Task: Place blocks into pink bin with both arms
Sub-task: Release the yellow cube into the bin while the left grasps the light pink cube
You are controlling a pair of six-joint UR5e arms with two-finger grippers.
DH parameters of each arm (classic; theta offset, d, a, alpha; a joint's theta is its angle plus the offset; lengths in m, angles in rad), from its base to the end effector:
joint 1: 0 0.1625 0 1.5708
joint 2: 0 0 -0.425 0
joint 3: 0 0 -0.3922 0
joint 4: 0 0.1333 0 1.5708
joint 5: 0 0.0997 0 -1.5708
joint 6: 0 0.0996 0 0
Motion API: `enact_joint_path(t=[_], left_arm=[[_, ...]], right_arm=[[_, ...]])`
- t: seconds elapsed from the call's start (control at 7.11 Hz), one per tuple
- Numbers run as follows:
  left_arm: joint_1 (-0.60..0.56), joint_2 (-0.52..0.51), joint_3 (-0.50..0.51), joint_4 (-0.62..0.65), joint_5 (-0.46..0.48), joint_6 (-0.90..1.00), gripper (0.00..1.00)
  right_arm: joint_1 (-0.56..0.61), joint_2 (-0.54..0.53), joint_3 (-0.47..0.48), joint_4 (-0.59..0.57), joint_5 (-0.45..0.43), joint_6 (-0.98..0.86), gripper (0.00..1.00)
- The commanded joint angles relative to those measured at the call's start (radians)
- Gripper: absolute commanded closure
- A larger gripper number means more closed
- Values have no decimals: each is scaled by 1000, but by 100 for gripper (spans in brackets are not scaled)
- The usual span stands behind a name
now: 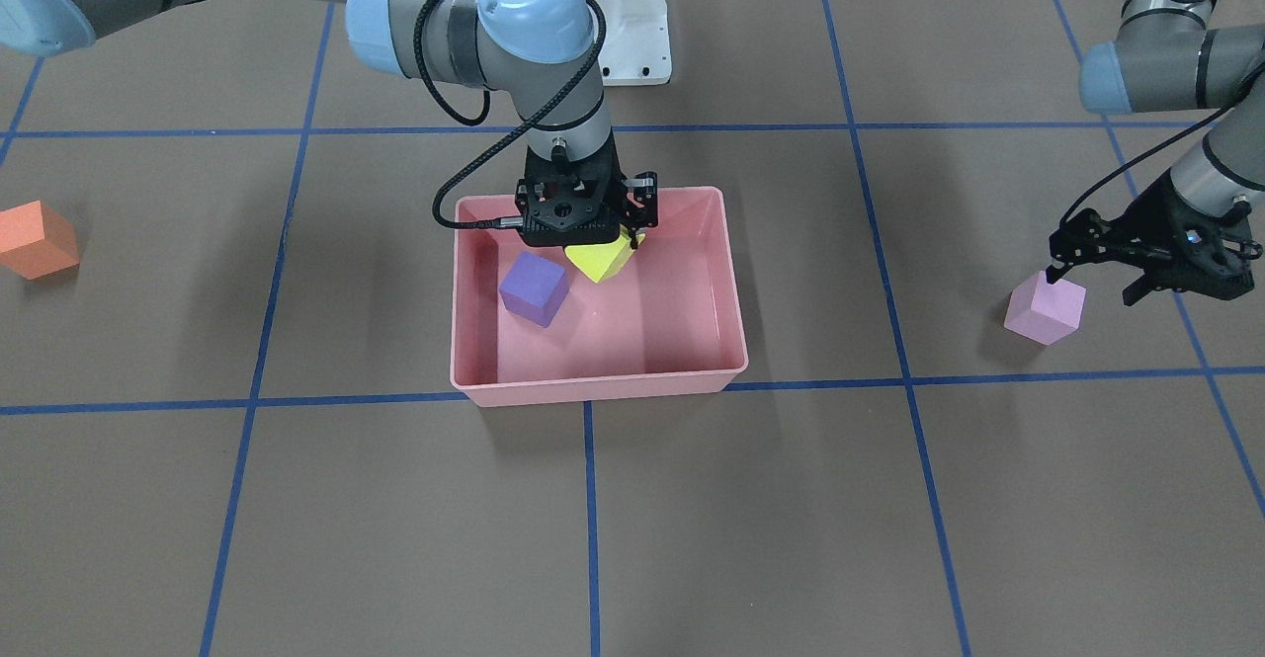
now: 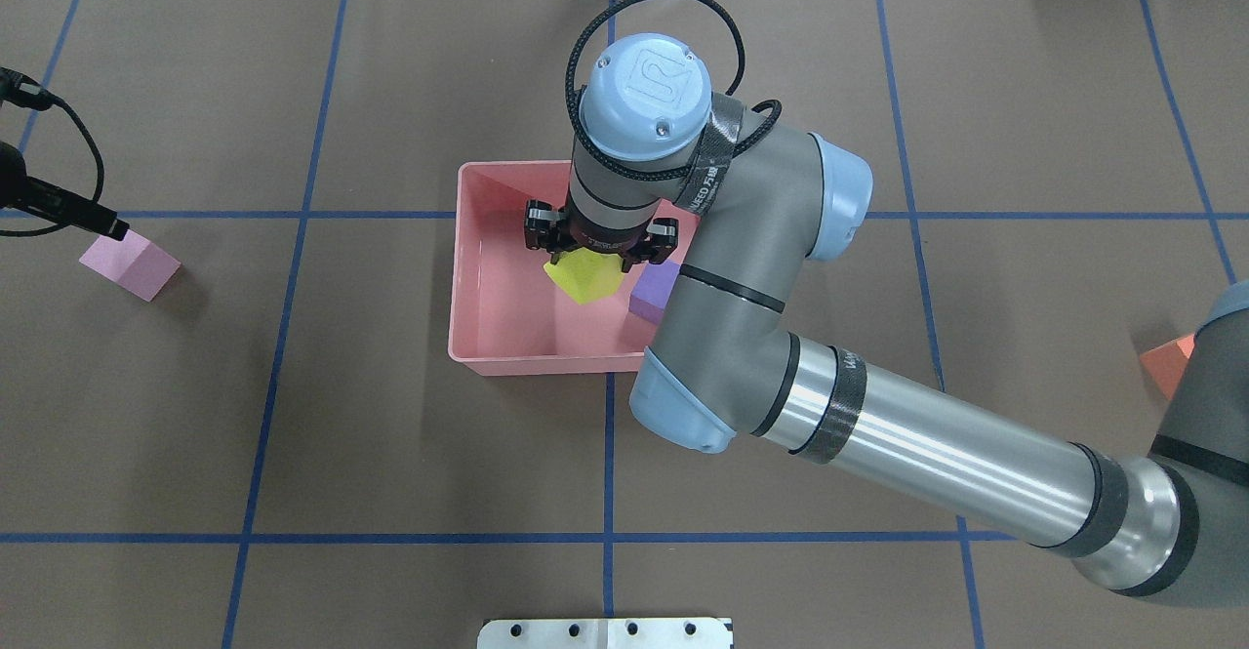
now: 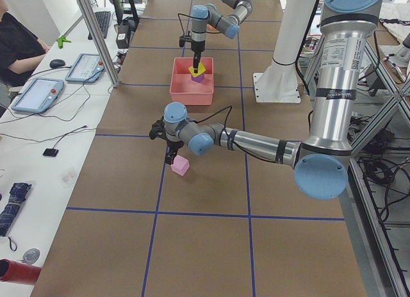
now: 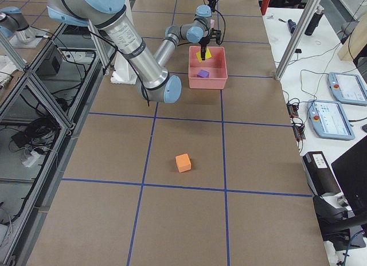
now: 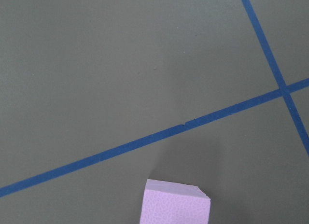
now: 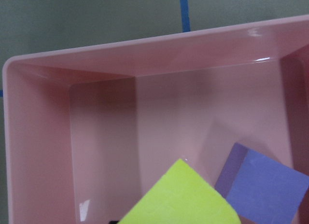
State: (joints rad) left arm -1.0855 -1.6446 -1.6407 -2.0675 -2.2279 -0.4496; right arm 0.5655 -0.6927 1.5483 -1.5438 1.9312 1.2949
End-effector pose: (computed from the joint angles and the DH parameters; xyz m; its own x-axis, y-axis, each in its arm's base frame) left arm 0.1909 -0.5173 0.5338 0.6400 0.3151 -0.7008 -0.1065 0.9396 0.3253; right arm -0.5549 -0.4685 0.1200 0.5899 0.0725 0.8042 -0.1151 0.9933 -0.0051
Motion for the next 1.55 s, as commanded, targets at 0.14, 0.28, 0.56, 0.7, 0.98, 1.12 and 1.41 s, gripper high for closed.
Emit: enact_joint_path(t=[0.14, 0.28, 0.56, 0.7, 0.98, 1.12, 1.41], left_arm=[[78, 5, 7, -45, 62, -78, 1], [78, 8, 9, -43, 62, -77, 1], [75, 15, 45, -42, 63, 20, 1], [75, 16, 51, -43, 63, 22, 1], [69, 16, 53, -42, 65, 23, 1], [68, 16, 59, -42, 68, 22, 1], [76, -1, 94, -45, 119, 19, 1]], right_arm=[[-4, 1, -1, 4, 0, 17, 100], [-7, 1, -2, 4, 0, 17, 100], [-16, 4, -7, 5, 0, 17, 100], [-19, 4, -8, 5, 0, 15, 100], [-22, 7, -8, 5, 0, 15, 100], [-24, 10, -14, 7, 0, 15, 100], [-35, 10, -54, 56, 0, 17, 100]])
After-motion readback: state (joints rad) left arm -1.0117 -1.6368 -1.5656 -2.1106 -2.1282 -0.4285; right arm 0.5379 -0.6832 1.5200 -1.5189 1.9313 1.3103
